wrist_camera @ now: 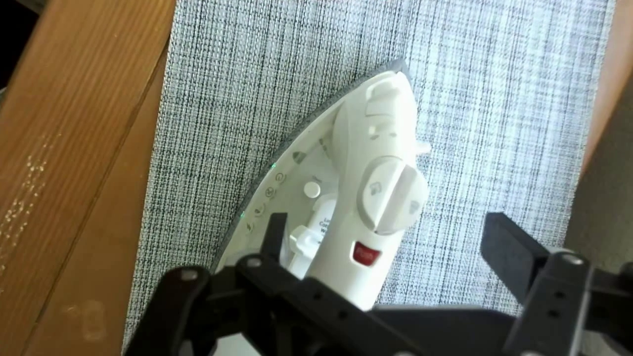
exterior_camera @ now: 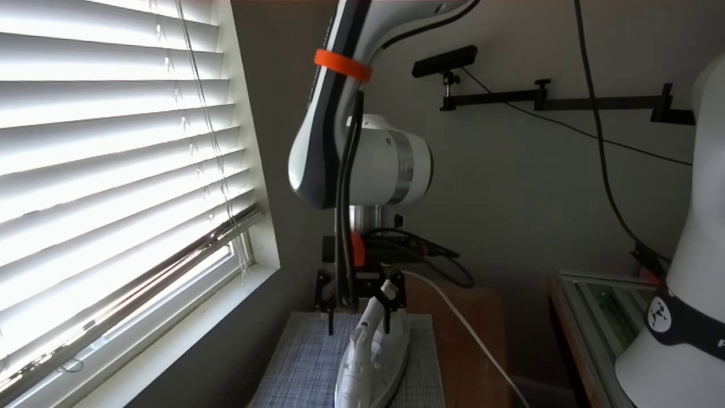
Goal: Place the iron upright.
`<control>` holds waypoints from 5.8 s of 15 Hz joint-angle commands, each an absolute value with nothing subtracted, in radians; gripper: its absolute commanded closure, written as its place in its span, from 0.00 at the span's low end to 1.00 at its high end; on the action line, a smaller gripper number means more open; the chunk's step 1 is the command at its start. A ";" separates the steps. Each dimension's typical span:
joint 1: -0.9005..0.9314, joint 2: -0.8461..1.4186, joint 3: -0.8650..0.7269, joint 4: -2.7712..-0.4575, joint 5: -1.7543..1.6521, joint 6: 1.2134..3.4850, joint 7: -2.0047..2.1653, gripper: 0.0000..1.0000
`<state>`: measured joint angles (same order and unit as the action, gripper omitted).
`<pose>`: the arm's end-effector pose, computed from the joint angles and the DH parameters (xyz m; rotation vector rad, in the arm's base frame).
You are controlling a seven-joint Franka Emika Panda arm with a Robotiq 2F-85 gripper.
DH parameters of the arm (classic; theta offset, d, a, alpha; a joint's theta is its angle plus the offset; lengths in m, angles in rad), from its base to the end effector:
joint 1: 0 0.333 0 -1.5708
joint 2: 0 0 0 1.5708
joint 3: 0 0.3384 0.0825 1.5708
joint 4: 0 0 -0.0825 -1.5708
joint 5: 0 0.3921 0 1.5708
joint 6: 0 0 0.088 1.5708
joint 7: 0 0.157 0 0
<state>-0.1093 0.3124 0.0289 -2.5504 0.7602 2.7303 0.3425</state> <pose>0.4292 -0.0455 0.1068 -2.4302 1.5660 0.2316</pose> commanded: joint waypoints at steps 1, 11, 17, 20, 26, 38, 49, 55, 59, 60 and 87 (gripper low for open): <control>-0.143 0.373 0.059 -2.500 0.825 2.723 0.277 0.00; -0.171 0.444 0.076 -2.458 0.839 2.714 0.257 0.10; -0.146 0.451 0.048 -2.452 0.865 2.698 0.239 0.20; -0.145 0.450 0.046 -2.452 0.868 2.694 0.235 0.29; -0.143 0.449 0.045 -2.451 0.870 2.691 0.235 0.62; -0.252 0.438 0.103 -2.441 0.958 2.640 0.110 1.00; -0.310 0.384 -0.031 -2.405 1.154 2.274 -0.173 1.00; -0.329 0.368 -0.118 -2.389 1.159 1.985 -0.256 1.00; -0.344 0.393 -0.162 -2.356 1.153 1.798 -0.290 1.00; -0.347 0.409 -0.166 -2.344 1.159 1.760 -0.306 1.00; -0.357 0.695 -0.221 -2.234 1.407 1.529 0.069 1.00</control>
<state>-0.3384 0.6517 -0.2256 -2.2722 1.3451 1.6302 -0.0078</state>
